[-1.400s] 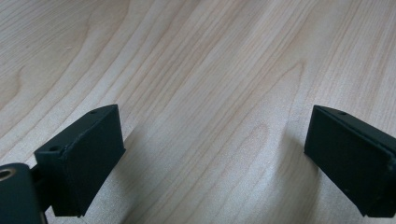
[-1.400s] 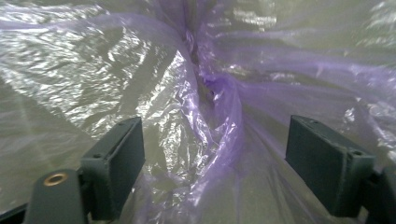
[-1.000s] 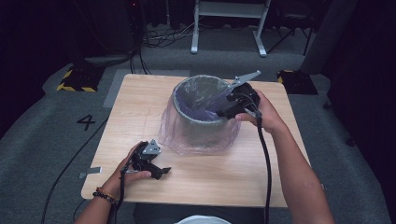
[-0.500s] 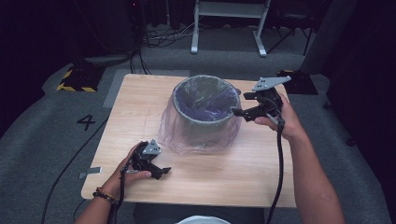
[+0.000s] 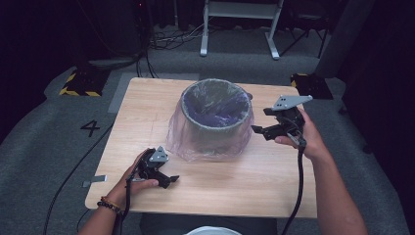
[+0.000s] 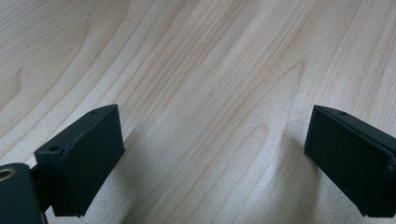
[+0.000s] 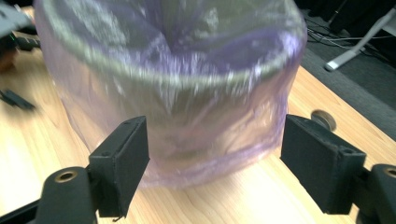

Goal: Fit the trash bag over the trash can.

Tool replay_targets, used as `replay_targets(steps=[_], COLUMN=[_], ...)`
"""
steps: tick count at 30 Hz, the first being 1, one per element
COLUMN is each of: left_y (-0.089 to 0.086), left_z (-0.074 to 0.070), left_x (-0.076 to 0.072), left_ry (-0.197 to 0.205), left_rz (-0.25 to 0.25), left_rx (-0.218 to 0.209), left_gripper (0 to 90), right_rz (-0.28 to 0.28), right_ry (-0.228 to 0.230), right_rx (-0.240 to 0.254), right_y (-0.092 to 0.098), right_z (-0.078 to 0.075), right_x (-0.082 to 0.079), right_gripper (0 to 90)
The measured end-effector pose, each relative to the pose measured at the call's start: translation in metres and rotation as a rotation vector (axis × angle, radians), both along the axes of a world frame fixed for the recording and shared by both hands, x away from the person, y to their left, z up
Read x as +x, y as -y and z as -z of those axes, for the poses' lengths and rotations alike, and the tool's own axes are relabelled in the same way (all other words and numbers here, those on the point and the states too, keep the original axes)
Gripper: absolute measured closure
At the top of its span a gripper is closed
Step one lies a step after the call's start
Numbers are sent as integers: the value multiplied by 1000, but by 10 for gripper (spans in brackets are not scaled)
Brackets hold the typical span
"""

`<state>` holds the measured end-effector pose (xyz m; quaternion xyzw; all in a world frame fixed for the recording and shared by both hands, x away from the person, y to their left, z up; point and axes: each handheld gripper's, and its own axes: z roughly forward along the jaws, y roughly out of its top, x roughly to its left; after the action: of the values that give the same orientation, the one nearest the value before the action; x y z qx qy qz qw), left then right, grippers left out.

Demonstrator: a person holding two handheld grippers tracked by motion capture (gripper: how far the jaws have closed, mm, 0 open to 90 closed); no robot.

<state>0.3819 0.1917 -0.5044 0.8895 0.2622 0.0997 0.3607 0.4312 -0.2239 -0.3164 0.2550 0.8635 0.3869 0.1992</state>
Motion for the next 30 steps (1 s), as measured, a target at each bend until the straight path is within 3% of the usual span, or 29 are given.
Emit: replay_targets(steps=[19,24,30], left_y=[0,0,0], left_z=[0,0,0], left_x=[0,0,0], left_ry=[-1,0,-1], left_rz=[0,0,0], left_rx=[0,0,0], left_gripper=[44,44,44], right_rz=[22,25,28], right_ry=[52,56,44], right_rx=[-110,-150,-158], right_y=[14,15,17], right_z=[45,64,83], right_x=[-25,-30,-33], right_gripper=[214,213,212])
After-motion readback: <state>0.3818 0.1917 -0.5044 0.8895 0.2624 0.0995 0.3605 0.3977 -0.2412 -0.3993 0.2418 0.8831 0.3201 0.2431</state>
